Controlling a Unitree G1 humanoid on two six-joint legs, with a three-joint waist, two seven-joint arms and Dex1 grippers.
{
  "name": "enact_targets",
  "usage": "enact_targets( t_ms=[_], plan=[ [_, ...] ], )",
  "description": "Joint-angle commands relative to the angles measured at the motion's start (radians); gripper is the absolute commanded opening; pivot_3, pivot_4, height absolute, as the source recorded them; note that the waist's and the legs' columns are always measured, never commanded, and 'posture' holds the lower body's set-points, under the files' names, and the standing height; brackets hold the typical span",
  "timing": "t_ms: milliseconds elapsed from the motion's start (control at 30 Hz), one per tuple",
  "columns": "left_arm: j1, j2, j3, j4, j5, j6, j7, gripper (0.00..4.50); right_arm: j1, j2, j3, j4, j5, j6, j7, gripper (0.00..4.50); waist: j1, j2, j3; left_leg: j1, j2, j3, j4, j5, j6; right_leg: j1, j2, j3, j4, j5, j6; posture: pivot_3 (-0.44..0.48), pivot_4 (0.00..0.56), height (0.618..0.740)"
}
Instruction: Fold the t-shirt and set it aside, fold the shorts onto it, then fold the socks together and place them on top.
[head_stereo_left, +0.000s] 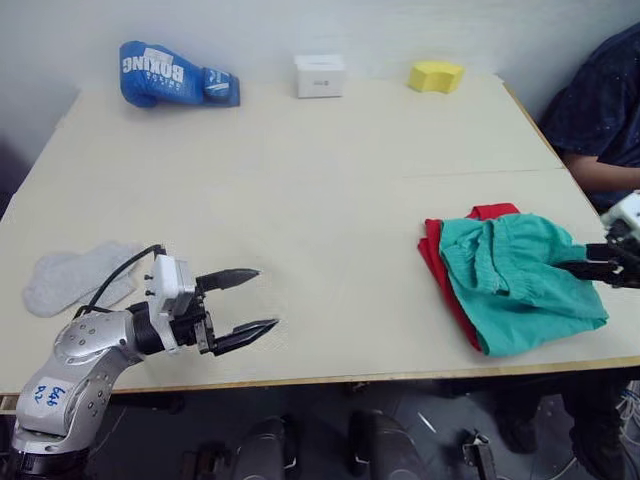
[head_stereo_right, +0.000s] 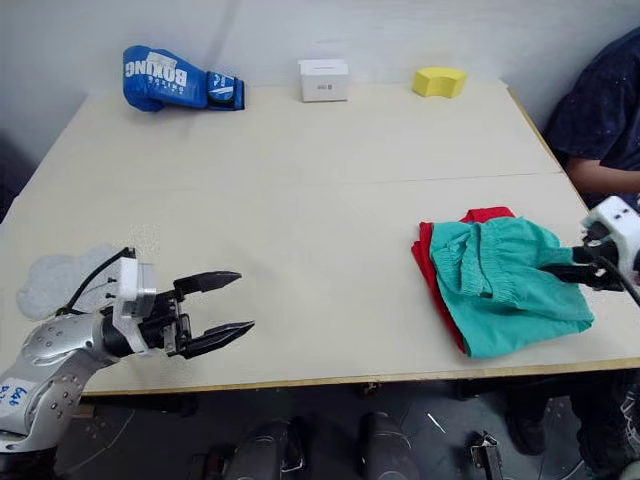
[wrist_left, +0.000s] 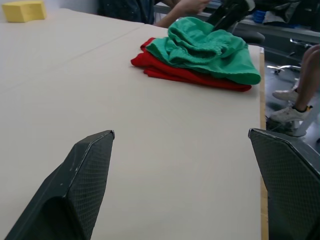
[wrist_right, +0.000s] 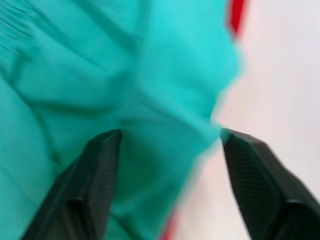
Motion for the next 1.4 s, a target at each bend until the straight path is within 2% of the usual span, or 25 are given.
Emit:
enact_targets(
  t_ms=[33, 100, 200, 267, 367, 400, 467, 500, 567, 600, 667, 767, 900, 967, 1033, 1200, 1233, 1267, 1300, 1333, 1367, 1400],
  plan=[
    [-0.013, 0.009, 0.001, 0.038, 0.019, -0.027, -0.013, 4.50, 0.058, -0.047, -0.126, -0.100, -0.012, -0.211, -0.232, 4.31, 0.000, 0.000, 0.000, 0.000, 0.000, 0.000, 0.000, 0.000, 0.000, 0.000, 0.000, 0.000, 0.000, 0.000, 0.000, 0.000, 0.150, 0.740],
    [-0.026, 0.026, -0.002, 0.084, 0.046, -0.049, -0.031, 4.50, 0.124, -0.043, -0.188, -0.200, 0.033, -0.160, -0.233, 4.49, -0.001, 0.001, 0.000, 0.001, 0.000, 0.000, 0.000, 0.000, 0.000, 0.000, 0.000, 0.000, 0.001, 0.000, 0.000, 0.000, 0.150, 0.740],
    [-0.074, 0.064, 0.050, 0.194, 0.080, -0.085, -0.032, 4.50, 0.277, -0.028, -0.293, -0.479, 0.142, -0.032, -0.180, 4.49, 0.003, 0.001, 0.000, 0.001, 0.001, -0.001, 0.000, 0.001, 0.000, 0.000, 0.001, -0.001, 0.001, 0.000, 0.000, 0.000, 0.150, 0.740],
    [-0.102, 0.075, 0.086, 0.258, 0.068, -0.094, -0.033, 4.50, 0.386, 0.003, -0.358, -0.694, 0.210, 0.078, -0.195, 4.49, 0.005, 0.001, 0.000, 0.001, 0.002, -0.001, -0.001, 0.003, 0.002, 0.000, 0.002, -0.001, 0.001, 0.000, 0.000, 0.000, 0.150, 0.740],
    [-0.086, 0.096, 0.081, 0.306, 0.094, -0.121, -0.076, 4.50, 0.536, 0.081, -0.396, -0.986, 0.277, 0.195, -0.237, 4.49, 0.005, 0.001, 0.000, 0.001, 0.002, -0.002, -0.002, 0.002, 0.003, 0.002, 0.002, -0.001, 0.001, 0.000, 0.000, 0.000, 0.150, 0.740],
    [-0.083, 0.099, 0.078, 0.316, 0.099, -0.126, -0.082, 4.50, 0.562, 0.106, -0.398, -1.053, 0.295, 0.229, -0.257, 4.49, 0.000, 0.003, -0.001, 0.002, -0.001, -0.008, -0.005, 0.001, 0.006, 0.008, -0.001, -0.007, -0.002, 0.000, 0.000, 0.000, 0.150, 0.740],
    [-0.077, 0.100, 0.082, 0.339, 0.111, -0.139, -0.081, 4.50, 0.601, 0.161, -0.379, -1.177, 0.319, 0.276, -0.289, 4.49, -0.008, 0.005, 0.000, 0.001, -0.011, -0.034, -0.009, 0.007, 0.015, 0.026, -0.009, -0.036, -0.005, -0.002, 0.005, 0.000, 0.150, 0.740],
    [-0.073, 0.099, 0.089, 0.347, 0.119, -0.149, -0.077, 4.50, 0.613, 0.187, -0.367, -1.227, 0.329, 0.299, -0.304, 4.49, -0.010, 0.007, 0.002, 0.000, -0.022, -0.051, -0.014, 0.014, 0.017, 0.032, -0.018, -0.057, -0.005, -0.004, 0.009, 0.000, 0.150, 0.740],
    [-0.047, 0.100, 0.129, 0.363, 0.132, -0.175, -0.061, 4.50, 0.620, 0.243, -0.329, -1.314, 0.336, 0.325, -0.339, 4.49, -0.009, 0.009, 0.007, -0.001, -0.042, -0.082, -0.024, 0.027, 0.020, 0.046, -0.036, -0.082, -0.005, -0.010, 0.020, 0.000, 0.150, 0.740],
    [-0.027, 0.101, 0.158, 0.369, 0.126, -0.175, -0.053, 4.50, 0.619, 0.273, -0.310, -1.344, 0.326, 0.316, -0.357, 4.49, -0.002, 0.009, 0.009, -0.001, -0.051, -0.091, -0.027, 0.033, 0.022, 0.047, -0.038, -0.085, -0.002, -0.016, 0.028, 0.000, 0.150, 0.740],
    [0.025, 0.095, 0.239, 0.383, 0.120, -0.196, -0.031, 4.50, 0.620, 0.359, -0.285, -1.382, 0.297, 0.220, -0.390, 4.49, 0.020, 0.008, 0.011, -0.002, -0.054, -0.095, -0.026, 0.034, 0.021, 0.046, -0.047, -0.083, 0.000, -0.018, 0.028, 0.000, 0.150, 0.740],
    [0.154, 0.076, 0.403, 0.420, 0.110, -0.195, 0.019, 4.50, 0.678, 0.451, -0.247, -1.391, 0.298, 0.037, -0.301, 4.49, 0.040, 0.007, 0.012, -0.002, -0.054, -0.092, -0.025, 0.031, 0.015, 0.045, -0.047, -0.079, -0.001, -0.017, 0.026, 0.000, 0.150, 0.740],
    [0.301, 0.026, 0.575, 0.436, 0.102, -0.185, 0.104, 4.50, 0.742, 0.518, -0.212, -1.386, 0.315, -0.055, -0.255, 4.49, 0.046, 0.003, 0.014, -0.001, -0.053, -0.086, -0.024, 0.024, 0.019, 0.045, -0.048, -0.075, -0.005, -0.016, 0.026, 0.000, 0.150, 0.740],
    [0.421, 0.002, 0.679, 0.419, 0.041, -0.011, 0.166, 4.50, 0.781, 0.546, -0.180, -1.395, 0.292, -0.126, -0.232, 4.49, 0.045, -0.001, 0.015, -0.001, -0.054, -0.083, -0.023, 0.022, 0.021, 0.045, -0.048, -0.072, -0.005, -0.016, 0.027, 0.000, 0.150, 0.740],
    [0.520, -0.032, 0.750, 0.378, 0.035, 0.050, 0.215, 4.50, 0.816, 0.569, -0.147, -1.412, 0.290, -0.155, -0.220, 4.49, 0.040, -0.006, 0.016, 0.000, -0.054, -0.082, -0.023, 0.021, 0.022, 0.045, -0.048, -0.069, -0.006, -0.016, 0.028, 0.000, 0.150, 0.740],
    [0.548, -0.075, 0.853, 0.299, -0.017, 0.181, 0.390, 4.50, 0.803, 0.594, -0.110, -1.374, 0.309, -0.176, -0.196, 4.49, 0.041, -0.008, 0.017, 0.000, -0.052, -0.082, -0.023, 0.019, 0.021, 0.045, -0.047, -0.065, -0.009, -0.016, 0.027, 0.000, 0.150, 0.740],
    [0.538, -0.065, 0.854, 0.273, -0.043, 0.218, 0.403, 4.50, 0.790, 0.593, -0.105, -1.361, 0.312, -0.179, -0.185, 4.49, 0.042, -0.003, 0.017, -0.002, -0.050, -0.082, -0.024, 0.019, 0.021, 0.045, -0.043, -0.062, -0.012, -0.017, 0.025, 0.000, 0.150, 0.740],
    [0.528, -0.051, 0.850, 0.249, -0.054, 0.239, 0.411, 4.50, 0.779, 0.592, -0.101, -1.350, 0.314, -0.183, -0.177, 4.49, 0.048, -0.004, 0.014, -0.009, -0.043, -0.082, -0.027, 0.019, 0.021, 0.048, -0.028, -0.047, -0.017, -0.022, 0.009, 0.000, 0.150, 0.740],
    [0.520, -0.025, 0.827, 0.219, -0.050, 0.251, 0.408, 4.50, 0.768, 0.589, -0.096, -1.339, 0.314, -0.188, -0.166, 4.49, 0.050, -0.011, 0.013, -0.016, -0.040, -0.072, -0.038, 0.024, 0.018, 0.051, -0.009, -0.007, 0.013, -0.030, 0.000, 0.000, 0.150, 0.740],
    [0.502, 0.008, 0.796, 0.193, -0.042, 0.257, 0.396, 4.50, 0.757, 0.586, -0.092, -1.330, 0.315, -0.194, -0.153, 4.49, 0.057, -0.041, 0.015, -0.010, -0.036, -0.055, -0.044, 0.027, 0.015, 0.056, 0.001, 0.017, 0.054, -0.064, -0.021, 0.000, 0.150, 0.740],
    [0.481, 0.041, 0.764, 0.170, -0.035, 0.265, 0.388, 4.50, 0.747, 0.584, -0.088, -1.323, 0.316, -0.201, -0.141, 4.49, 0.064, -0.044, 0.016, 0.010, -0.036, -0.021, -0.049, 0.038, 0.003, 0.055, -0.006, 0.061, 0.046, -0.131, -0.012, 0.000, 0.150, 0.740],
    [0.466, 0.061, 0.743, 0.155, -0.031, 0.273, 0.384, 4.50, 0.740, 0.583, -0.085, -1.317, 0.316, -0.206, -0.133, 4.49, 0.066, -0.028, 0.015, 0.009, -0.034, -0.032, -0.036, 0.043, -0.003, 0.061, -0.009, 0.059, 0.045, -0.127, 0.000, 0.000, 0.150, 0.740]
  ],
)
